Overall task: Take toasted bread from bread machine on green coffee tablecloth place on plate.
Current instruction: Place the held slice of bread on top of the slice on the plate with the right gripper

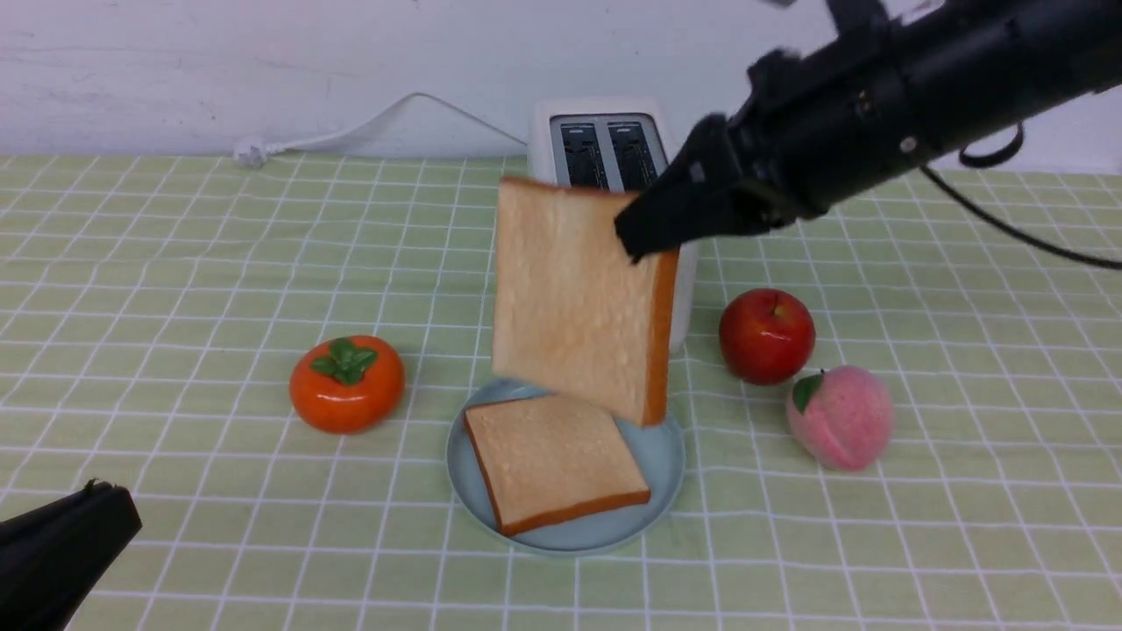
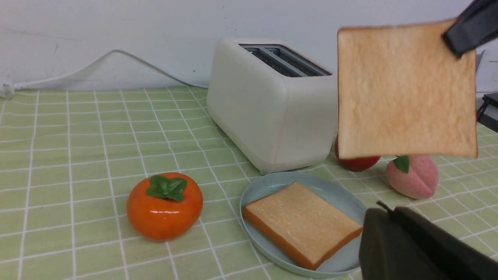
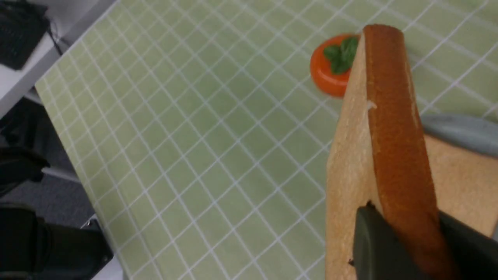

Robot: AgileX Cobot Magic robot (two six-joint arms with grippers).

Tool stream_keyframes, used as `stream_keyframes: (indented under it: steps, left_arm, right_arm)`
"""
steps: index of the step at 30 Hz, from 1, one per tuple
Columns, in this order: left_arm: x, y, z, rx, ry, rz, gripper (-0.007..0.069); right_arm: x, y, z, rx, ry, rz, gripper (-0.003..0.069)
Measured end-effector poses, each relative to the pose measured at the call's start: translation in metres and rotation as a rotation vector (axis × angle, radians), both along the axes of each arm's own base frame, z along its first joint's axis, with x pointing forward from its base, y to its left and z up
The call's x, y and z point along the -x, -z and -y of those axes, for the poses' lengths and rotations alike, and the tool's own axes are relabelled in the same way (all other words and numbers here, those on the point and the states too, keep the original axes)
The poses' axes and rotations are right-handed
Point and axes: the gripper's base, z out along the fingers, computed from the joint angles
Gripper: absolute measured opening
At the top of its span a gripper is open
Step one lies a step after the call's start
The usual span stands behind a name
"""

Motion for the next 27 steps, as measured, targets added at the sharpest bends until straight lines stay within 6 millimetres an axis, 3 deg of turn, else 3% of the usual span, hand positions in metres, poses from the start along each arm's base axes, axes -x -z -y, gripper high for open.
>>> stream_keyframes:
  steps: [6,9,14,21,24,27]
  left_arm:
    - [0.000,0.000,0.000,0.000,0.000,0.001,-0.0011]
    - [0.000,0.000,0.000,-0.003,-0.001,0.002,-0.0009]
    - [0.000,0.000,0.000,-0.003,-0.001,0.002,-0.0006]
    - [0.000,0.000,0.000,-0.003,-0.001,0.003,-0.0002]
    - [0.000,0.000,0.000,-0.003,-0.001,0.003,0.0000]
    - [0.000,0.000,0.000,-0.003,-0.001,0.003,0.0003]
  right_arm:
    - [-0.021,0.038,-0.014,0.002,-0.011,-0.128,0.0115]
    - [-0.035,0.067,-0.021,0.001,-0.008,-0.215,0.0115]
    - [-0.052,0.101,-0.028,0.008,0.008,-0.252,0.0114]
    - [-0.068,0.115,-0.029,0.019,0.095,-0.201,0.0115]
    - [-0.070,0.119,-0.027,0.034,0.133,-0.222,0.0161]
    - [-0.071,0.126,-0.024,0.095,0.151,-0.232,0.0259]
